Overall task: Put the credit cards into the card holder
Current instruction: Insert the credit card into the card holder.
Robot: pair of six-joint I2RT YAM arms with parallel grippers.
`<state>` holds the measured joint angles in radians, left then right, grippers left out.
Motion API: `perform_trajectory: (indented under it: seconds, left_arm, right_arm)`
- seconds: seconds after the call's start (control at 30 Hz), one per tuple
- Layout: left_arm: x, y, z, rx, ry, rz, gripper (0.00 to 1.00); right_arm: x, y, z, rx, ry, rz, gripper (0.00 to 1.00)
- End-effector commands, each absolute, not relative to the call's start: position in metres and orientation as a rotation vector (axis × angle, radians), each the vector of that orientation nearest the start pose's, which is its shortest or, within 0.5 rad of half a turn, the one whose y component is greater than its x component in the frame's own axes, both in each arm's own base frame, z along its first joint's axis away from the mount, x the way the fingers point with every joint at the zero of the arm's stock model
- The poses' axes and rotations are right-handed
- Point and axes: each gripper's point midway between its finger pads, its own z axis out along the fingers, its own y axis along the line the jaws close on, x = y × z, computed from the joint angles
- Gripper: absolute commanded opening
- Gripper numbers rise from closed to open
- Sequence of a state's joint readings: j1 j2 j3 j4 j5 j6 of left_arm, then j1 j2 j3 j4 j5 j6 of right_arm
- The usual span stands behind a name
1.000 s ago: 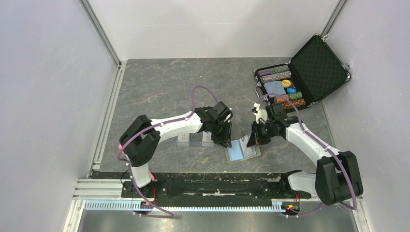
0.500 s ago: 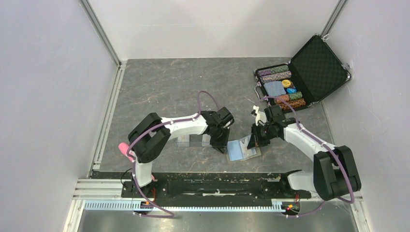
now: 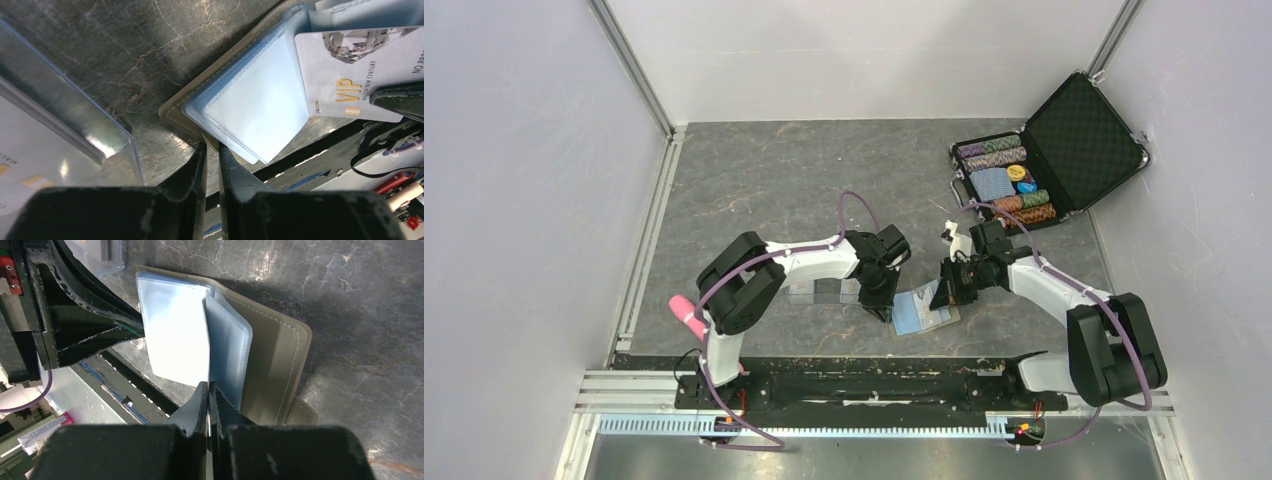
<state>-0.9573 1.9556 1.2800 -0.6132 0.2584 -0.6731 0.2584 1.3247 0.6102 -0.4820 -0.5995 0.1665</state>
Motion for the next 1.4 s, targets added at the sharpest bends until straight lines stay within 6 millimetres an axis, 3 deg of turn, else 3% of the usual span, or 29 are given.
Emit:
perform_trajectory:
  seconds: [0.0, 0.53, 0.97, 1.37]
  left_arm:
    - [0.163, -0.347, -0.002, 0.575, 3.043, -0.504, 0.2]
    - [0.161, -0.343, -0.008, 0.608, 3.058, -0.453, 0.18]
    - [0.158, -0.344, -0.008, 0.622, 3.063, -0.452, 0.17]
    - [0.158, -0.348, -0.008, 0.63, 3.064, -0.467, 0.16]
  right_arm:
    - [0.192, 0.163, 0.036, -0.327, 2.71, 0.982, 0.0]
    - [0.186, 0.168, 0.022, -0.358, 2.735, 1.049, 0.0]
    - [0.202, 0.157, 0.019, -0.33, 2.74, 0.944, 0.0]
    - [0.177, 0.166, 0.012, -0.22, 2.725, 1.082, 0.0]
